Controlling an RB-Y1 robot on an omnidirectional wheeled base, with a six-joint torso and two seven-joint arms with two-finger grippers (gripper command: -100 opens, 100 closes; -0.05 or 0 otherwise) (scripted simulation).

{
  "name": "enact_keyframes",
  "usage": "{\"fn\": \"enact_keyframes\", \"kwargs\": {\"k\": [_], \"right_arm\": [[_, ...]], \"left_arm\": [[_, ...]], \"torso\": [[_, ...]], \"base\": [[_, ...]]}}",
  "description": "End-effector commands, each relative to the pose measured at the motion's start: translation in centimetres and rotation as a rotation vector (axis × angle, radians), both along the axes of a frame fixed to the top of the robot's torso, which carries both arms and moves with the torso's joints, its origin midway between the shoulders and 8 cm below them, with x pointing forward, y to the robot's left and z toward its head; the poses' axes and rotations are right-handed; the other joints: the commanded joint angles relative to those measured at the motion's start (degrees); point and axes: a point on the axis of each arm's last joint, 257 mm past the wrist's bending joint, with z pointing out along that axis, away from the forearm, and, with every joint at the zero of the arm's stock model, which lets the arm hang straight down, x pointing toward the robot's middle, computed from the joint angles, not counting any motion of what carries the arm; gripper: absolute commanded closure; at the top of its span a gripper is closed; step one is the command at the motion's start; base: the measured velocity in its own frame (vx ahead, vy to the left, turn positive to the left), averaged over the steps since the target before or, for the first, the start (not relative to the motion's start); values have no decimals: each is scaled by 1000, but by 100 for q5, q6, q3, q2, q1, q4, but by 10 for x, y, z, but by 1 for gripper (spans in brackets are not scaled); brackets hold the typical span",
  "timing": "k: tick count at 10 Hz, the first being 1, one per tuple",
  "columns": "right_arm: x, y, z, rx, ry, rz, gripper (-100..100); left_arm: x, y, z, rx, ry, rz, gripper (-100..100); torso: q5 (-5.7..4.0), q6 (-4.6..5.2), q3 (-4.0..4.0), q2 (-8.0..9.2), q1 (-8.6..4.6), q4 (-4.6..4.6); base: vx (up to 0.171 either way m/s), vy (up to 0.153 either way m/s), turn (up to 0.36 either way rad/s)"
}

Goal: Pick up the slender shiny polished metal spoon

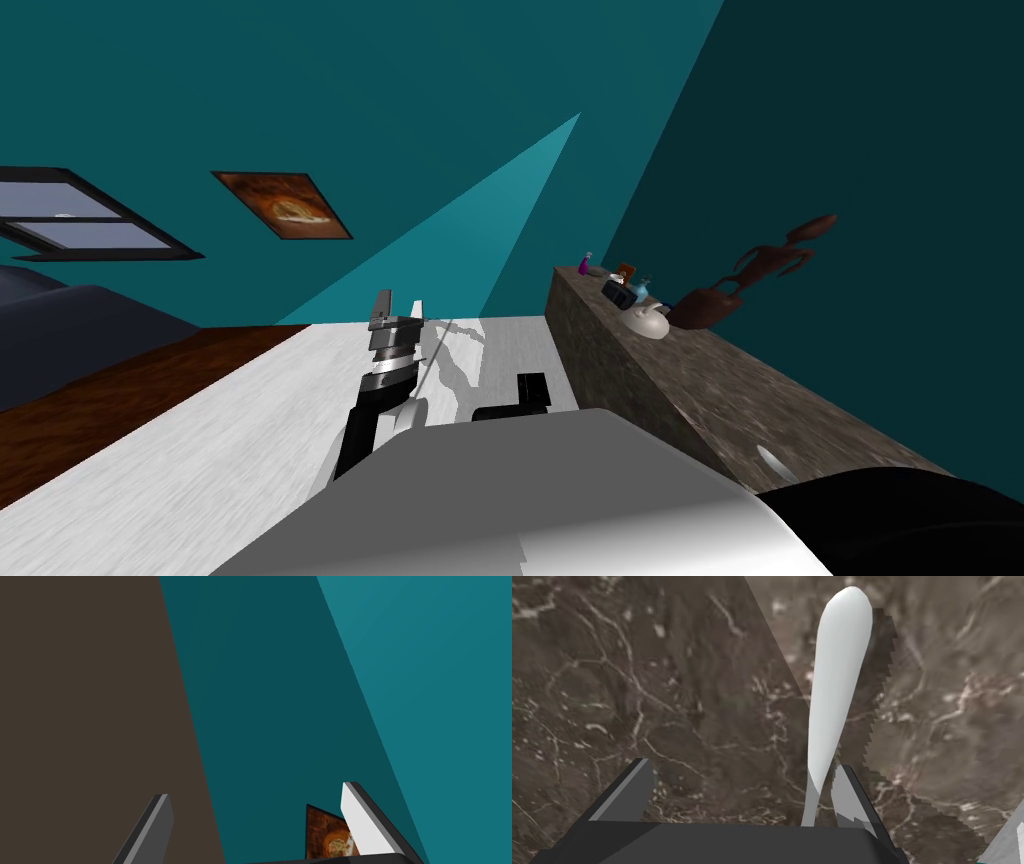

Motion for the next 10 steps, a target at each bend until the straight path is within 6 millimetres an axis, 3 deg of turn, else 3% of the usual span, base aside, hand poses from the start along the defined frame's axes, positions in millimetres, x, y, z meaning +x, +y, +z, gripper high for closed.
{"fn": "enact_keyframes", "kwargs": {"k": [1, 2, 3, 10], "right_arm": [[-8, 1, -2, -1, 2, -15, -100], [0, 10, -8, 23, -7, 4, -100], [-8, 1, -2, -1, 2, -15, -100], [-38, 5, -6, -12, 8, -83, -100]], "left_arm": [[0, 0, 0, 0, 0, 0, 0], [0, 0, 0, 0, 0, 0, 0], [0, 0, 0, 0, 0, 0, 0], [0, 0, 0, 0, 0, 0, 0]], "torso": [[0, 0, 0, 0, 0, 0], [0, -3, 3, 4, 1, 1], [-4, -3, 3, 4, -3, 1], [-2, -4, 7, 13, -3, 3]], "base": [[-12, 0, 124], [-19, -5, 68], [-10, -3, -3], [-22, -4, 105]]}}
